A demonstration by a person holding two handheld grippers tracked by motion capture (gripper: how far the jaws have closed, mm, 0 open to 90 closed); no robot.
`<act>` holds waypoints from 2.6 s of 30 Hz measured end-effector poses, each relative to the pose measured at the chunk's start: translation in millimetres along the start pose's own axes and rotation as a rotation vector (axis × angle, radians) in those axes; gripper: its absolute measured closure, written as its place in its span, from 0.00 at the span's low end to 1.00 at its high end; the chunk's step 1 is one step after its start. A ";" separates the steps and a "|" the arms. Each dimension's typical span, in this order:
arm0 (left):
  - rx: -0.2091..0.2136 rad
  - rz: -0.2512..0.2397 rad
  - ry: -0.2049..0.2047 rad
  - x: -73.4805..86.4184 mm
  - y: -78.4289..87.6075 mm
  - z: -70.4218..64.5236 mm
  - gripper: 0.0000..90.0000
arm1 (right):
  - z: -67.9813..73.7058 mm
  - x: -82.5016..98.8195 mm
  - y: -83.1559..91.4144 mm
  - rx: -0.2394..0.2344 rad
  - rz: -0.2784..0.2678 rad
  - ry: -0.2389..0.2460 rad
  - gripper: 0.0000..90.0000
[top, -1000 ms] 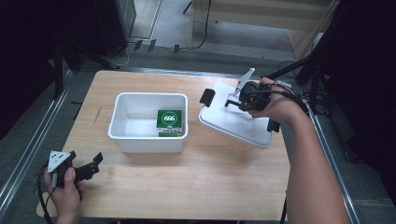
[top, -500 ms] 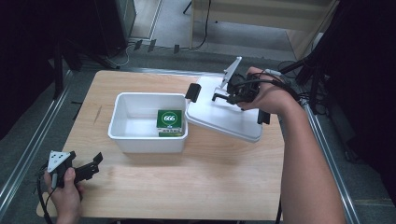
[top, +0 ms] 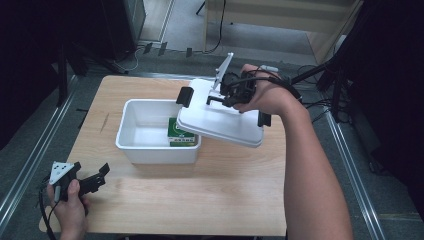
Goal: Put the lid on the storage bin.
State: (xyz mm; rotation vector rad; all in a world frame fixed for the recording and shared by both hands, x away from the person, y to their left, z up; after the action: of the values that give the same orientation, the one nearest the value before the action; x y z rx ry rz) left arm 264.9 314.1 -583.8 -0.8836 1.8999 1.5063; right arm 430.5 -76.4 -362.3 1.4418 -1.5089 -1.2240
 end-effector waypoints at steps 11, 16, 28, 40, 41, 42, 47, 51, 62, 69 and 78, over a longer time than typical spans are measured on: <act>-0.007 -0.001 -0.002 -0.2 -0.2 -0.2 0.00 | 13.6 -46.3 -4.4 -0.017 -0.018 0.079 0.95; -0.004 0.000 -0.002 -0.2 -0.4 -0.3 0.00 | 19.6 -63.9 -8.8 -0.028 -0.026 0.107 0.95; -0.006 0.001 0.002 -0.2 -0.8 -0.9 0.00 | 31.3 -101.4 -15.1 -0.048 -0.006 0.147 0.95; -0.005 0.001 -0.002 -0.3 -0.4 -1.1 0.00 | 42.6 -131.6 -22.6 -0.065 -0.004 0.186 0.95; -0.005 0.000 -0.007 -0.2 -0.6 -1.5 0.00 | 42.9 -134.3 -23.3 -0.067 -0.008 0.193 0.95; -0.011 0.004 -0.013 0.0 -0.4 -1.8 0.00 | 43.7 -136.4 -23.7 -0.068 -0.008 0.193 0.95; -0.014 0.001 -0.014 -0.3 0.1 -1.4 0.00 | 46.3 -145.3 -27.7 -0.079 -0.001 0.206 0.95; -0.014 0.000 -0.017 -0.3 0.1 -1.8 0.00 | 48.6 -150.4 -31.6 -0.079 0.005 0.212 0.95; -0.007 0.001 -0.012 -0.3 0.0 -1.6 0.00 | 54.5 -163.9 -42.5 -0.096 0.016 0.214 0.95; -0.004 -0.002 -0.009 -0.6 -0.5 -1.8 0.00 | 56.4 -170.8 -46.6 -0.097 0.019 0.216 0.95; -0.002 -0.002 -0.006 -0.7 -0.7 -1.6 0.00 | 58.8 -173.0 -53.1 -0.100 0.028 0.213 0.95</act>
State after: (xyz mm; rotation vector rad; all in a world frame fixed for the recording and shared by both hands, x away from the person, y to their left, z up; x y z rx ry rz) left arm 265.8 312.5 -583.3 -0.8813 1.8931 1.5080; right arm 414.3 107.1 -410.4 1.4313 -1.3026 -1.0768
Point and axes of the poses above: each handheld gripper's, and its own axes: y roughly backward along the jaws, x roughly out of its underside, z roughly to its left, the point moved 7 cm from there along -y, roughly forward along the jaws, and after that the axes turned 11 degrees about z, right-handed, at the moved point
